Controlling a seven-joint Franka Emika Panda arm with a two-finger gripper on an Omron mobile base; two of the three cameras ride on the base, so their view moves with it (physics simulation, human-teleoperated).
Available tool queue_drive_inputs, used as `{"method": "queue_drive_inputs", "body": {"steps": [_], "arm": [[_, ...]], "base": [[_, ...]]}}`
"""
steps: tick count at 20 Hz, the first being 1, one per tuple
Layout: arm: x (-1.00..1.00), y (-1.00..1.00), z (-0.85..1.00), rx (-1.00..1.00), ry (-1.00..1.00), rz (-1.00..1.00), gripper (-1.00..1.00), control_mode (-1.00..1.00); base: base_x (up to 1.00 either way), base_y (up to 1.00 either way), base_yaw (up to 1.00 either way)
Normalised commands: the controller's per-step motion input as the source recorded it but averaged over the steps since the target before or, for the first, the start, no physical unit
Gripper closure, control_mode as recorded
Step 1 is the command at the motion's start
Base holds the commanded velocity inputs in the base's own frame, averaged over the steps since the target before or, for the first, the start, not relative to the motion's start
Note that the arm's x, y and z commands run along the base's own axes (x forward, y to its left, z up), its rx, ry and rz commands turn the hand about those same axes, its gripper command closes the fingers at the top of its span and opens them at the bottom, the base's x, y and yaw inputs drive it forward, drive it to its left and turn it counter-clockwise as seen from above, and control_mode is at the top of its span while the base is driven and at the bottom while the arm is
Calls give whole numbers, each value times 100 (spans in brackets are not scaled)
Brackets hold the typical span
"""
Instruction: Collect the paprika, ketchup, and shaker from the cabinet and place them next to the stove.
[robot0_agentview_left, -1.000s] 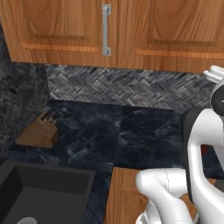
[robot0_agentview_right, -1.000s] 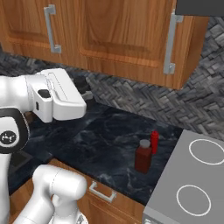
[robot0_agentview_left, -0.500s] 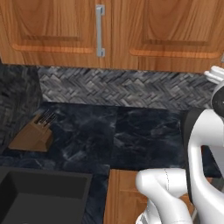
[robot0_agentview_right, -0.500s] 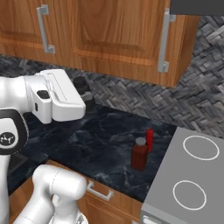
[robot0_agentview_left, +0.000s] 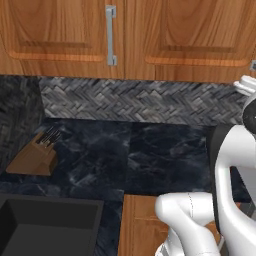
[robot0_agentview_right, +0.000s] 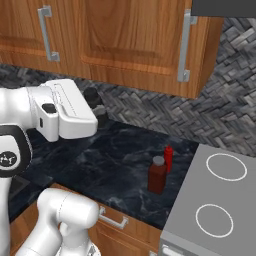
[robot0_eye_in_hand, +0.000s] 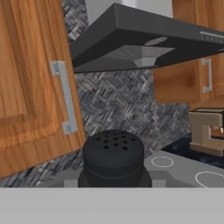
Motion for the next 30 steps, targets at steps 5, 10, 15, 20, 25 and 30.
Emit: {"method": "queue_drive_inputs", "body": {"steps": [5,10,15,20,25,30], "arm": [[0,0,-8,0,0,0,100,-100],[-2,41,-78,-7,1,0,100,-100],[9,98,-92,-9,3,-7,100,-100],[52,60,-80,0,12,-10,100,-100],[58,14,-66,3,3,-13,100,-100],[68,-18,-60,5,-3,-11,100,-100]], "base": [[2,0,-1],[0,0,0],[0,0,0],[0,0,0],[0,0,0],[0,0,0]]}}
